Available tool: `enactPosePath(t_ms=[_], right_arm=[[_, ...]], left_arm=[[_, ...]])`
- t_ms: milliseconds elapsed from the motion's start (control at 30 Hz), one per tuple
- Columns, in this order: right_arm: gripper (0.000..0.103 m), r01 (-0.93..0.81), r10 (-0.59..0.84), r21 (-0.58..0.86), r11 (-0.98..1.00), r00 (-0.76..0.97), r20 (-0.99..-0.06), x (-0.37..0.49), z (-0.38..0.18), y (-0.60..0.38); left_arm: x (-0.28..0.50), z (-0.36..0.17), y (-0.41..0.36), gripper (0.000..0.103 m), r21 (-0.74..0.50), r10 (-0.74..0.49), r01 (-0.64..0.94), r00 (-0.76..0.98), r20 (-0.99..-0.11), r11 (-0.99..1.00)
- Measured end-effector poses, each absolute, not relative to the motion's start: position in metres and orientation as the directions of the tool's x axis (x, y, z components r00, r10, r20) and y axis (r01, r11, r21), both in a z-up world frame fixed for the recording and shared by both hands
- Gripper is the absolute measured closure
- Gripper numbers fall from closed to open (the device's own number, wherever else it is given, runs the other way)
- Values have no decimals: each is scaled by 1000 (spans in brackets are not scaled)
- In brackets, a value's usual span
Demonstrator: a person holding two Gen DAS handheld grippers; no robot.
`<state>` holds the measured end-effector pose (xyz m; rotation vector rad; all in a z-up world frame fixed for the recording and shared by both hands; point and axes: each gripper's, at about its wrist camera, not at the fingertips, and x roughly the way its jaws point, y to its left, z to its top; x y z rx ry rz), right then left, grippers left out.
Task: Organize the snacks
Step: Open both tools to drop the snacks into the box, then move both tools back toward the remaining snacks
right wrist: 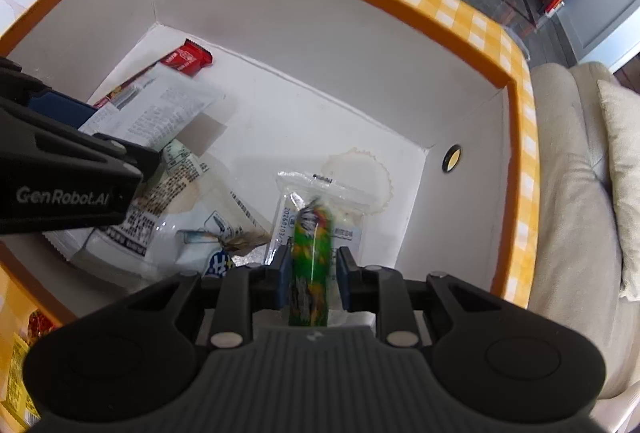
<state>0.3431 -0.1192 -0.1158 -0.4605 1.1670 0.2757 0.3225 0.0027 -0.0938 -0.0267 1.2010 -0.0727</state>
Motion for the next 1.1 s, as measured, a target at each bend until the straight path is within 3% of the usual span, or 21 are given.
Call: enactPosePath(t_ms=[33,267,433,767,1100], right_arm=[[83,-440,-27,-206,874,379,-925,342,-113,-119],[70,-408,4,-190,893,431,-902,331,-83,-126],[63,-347,70,-130,929,510,-858,309,-48,-140],[51,-254,212,49,966,671,-711,229,12,-172],[49,-204,243,137,969,715,-655,148,16,-194]], left_arm=[[321,-92,3,40,-52,-63,39,365,-929,998],[302,-58,8,36,-70,-74,27,463,-883,997],[271,-22,4,32,16,-9,36,612,-791,999],[198,24,-7,29,70,-13,72,783,-622,995],[136,19,-1,29,31,-52,90,787,-615,995]])
